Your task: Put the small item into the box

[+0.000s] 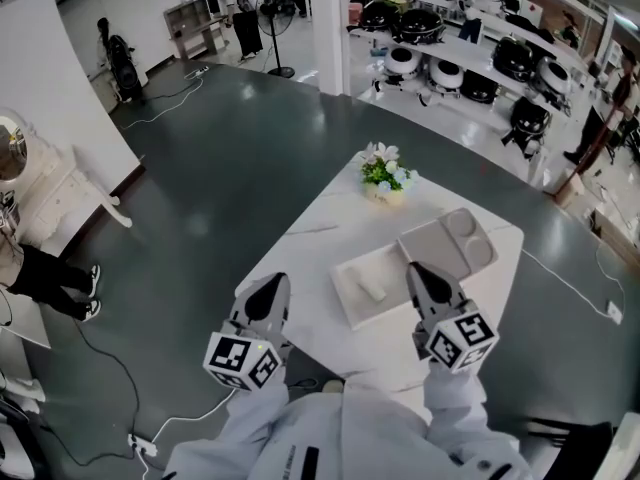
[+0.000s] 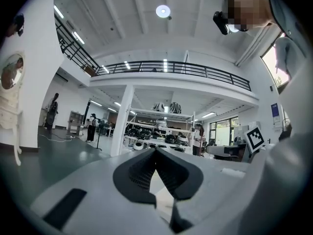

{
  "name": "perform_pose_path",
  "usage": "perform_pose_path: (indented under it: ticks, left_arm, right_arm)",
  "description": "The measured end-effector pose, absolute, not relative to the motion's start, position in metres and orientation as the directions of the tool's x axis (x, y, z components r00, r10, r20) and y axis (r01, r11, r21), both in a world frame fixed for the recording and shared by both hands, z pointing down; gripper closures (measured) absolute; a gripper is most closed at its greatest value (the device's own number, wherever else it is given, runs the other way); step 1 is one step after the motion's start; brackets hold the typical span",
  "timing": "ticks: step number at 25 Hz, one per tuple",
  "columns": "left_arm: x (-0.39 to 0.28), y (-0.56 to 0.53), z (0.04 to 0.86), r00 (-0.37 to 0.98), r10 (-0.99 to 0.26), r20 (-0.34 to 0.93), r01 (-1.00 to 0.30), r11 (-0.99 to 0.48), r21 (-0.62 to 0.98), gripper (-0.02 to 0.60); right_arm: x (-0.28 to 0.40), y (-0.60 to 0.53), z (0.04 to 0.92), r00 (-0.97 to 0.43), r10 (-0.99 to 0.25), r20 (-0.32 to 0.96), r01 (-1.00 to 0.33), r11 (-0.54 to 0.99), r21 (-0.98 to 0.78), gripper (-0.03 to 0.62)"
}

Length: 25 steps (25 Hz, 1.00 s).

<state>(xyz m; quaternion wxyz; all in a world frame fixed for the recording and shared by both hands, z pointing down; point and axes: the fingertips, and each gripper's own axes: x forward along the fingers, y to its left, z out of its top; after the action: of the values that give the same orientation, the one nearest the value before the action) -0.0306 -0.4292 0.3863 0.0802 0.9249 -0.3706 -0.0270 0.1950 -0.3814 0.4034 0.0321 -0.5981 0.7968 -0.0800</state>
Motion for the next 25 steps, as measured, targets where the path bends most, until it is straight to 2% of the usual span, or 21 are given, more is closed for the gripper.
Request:
perform_pose_path:
  ticks: [25]
  left_arm:
    - [-0.039, -0.431, 0.385, 0.692, -0.722, 0.024, -0.716, -0.682, 0.15, 0.584]
  right_arm:
    - [0.212, -0.374, 0.394, -0.224, -0.974, 0.02, -0.963, 0.219, -0.155, 0.603]
